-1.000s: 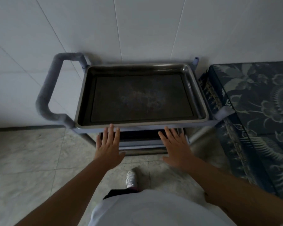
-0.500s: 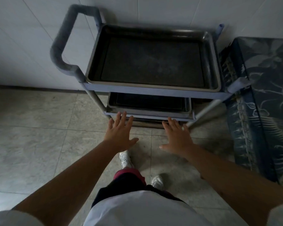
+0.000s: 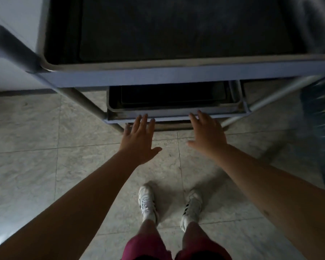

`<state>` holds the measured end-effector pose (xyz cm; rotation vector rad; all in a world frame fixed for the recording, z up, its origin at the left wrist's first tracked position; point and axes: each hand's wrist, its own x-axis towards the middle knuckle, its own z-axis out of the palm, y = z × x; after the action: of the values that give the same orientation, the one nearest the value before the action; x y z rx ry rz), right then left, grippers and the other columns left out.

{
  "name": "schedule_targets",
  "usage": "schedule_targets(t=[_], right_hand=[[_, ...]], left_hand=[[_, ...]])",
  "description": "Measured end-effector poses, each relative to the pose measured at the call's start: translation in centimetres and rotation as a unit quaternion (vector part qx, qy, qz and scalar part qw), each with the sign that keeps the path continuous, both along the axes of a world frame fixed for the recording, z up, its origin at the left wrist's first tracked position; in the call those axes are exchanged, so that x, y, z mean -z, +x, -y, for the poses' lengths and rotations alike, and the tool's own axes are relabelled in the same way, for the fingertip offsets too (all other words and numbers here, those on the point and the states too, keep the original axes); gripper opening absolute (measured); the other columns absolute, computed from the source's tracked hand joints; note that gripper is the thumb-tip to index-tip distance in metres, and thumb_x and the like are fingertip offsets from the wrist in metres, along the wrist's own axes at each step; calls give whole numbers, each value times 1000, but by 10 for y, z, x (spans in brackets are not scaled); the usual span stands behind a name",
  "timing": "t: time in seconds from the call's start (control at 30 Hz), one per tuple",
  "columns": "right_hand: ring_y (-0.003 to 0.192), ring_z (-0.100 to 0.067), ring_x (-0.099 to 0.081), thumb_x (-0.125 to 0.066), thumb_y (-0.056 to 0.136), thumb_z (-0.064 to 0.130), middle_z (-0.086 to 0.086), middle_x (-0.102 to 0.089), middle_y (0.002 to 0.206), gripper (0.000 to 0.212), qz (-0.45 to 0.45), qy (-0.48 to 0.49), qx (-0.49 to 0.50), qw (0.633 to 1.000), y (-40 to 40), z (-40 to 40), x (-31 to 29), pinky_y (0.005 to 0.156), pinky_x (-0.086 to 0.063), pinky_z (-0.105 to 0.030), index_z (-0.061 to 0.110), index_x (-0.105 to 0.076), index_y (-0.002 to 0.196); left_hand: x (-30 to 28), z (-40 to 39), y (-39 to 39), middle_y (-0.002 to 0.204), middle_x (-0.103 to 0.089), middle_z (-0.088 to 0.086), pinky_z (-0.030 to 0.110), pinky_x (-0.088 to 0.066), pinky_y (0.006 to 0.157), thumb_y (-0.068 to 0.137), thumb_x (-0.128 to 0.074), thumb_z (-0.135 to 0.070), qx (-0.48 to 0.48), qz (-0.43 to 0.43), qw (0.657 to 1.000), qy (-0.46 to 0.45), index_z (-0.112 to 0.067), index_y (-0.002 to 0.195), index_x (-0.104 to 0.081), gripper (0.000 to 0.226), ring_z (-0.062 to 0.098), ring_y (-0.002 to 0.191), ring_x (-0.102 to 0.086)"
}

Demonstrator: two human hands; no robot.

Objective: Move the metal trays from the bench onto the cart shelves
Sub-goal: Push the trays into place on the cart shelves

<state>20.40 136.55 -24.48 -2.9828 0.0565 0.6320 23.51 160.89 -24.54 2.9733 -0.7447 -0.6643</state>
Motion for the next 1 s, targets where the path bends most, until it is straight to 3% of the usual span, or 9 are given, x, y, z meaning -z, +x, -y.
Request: schedule_targets(t=[0.13, 0.3, 0.4, 0.5, 0.67, 0.9, 1.0], right_hand=[[149, -34, -13, -78, 75, 50, -12, -8, 166, 109, 47, -10, 5, 999, 45, 13, 69, 115, -23, -54, 20, -11, 156], [151, -33, -8, -79, 72, 52, -9, -8, 166, 117, 72, -40, -39, 996, 78, 39, 128, 117, -15, -54, 22, -5, 157], [136, -35, -38, -81, 69, 51, -12, -43, 149, 103, 120, -61, -49, 990, 84, 48, 144, 113, -26, -53, 20, -27, 151], [107, -37, -56, -85, 68, 37, -11, -60, 117, 73, 193, -38, -64, 978, 90, 54, 150, 98, -39, -50, 20, -50, 129], [88, -33, -60, -86, 67, 37, -9, -64, 103, 62, 242, -9, -108, 964, 93, 65, 162, 75, -36, -40, 18, -55, 117], [77, -28, -56, -83, 71, 35, 0, -57, 90, 41, 308, 23, -94, 946, 86, 66, 173, 61, -38, -34, 18, -60, 100], [82, -32, -60, -80, 75, 38, -1, -61, 94, 36, 352, -13, -88, 932, 77, 66, 181, 64, -44, -36, 20, -61, 99]], left_hand=[[78, 4, 45, 165, 17, 14, 52, 5, 117, 86, -53, -70, 16, 44, 999, -1, -17, 156, 15, 111, 30, 151, 15], [143, 9, 94, 168, 2, 14, 52, 1, 118, 80, -63, -69, 14, 106, 994, 2, -16, 158, 6, 117, 32, 153, 0], [156, 13, 109, 158, -35, 12, 62, -14, 117, 80, -67, -64, 8, 142, 990, -9, -17, 156, -20, 101, 35, 145, -30], [158, 16, 115, 126, -63, 8, 54, -36, 103, 82, -67, -61, 8, 193, 980, -53, -20, 134, -49, 68, 35, 117, -57], [171, 12, 112, 116, -67, 11, 48, -43, 88, 81, -71, -56, 24, 278, 955, -97, -16, 128, -56, 63, 37, 106, -61], [195, 8, 96, 94, -72, 12, 43, -43, 72, 76, -78, -48, 13, 430, 890, -150, -12, 108, -65, 50, 37, 84, -67], [200, 11, 90, 87, -72, 11, 42, -41, 70, 74, -80, -47, -4, 454, 873, -181, -13, 99, -66, 44, 36, 78, -66]])
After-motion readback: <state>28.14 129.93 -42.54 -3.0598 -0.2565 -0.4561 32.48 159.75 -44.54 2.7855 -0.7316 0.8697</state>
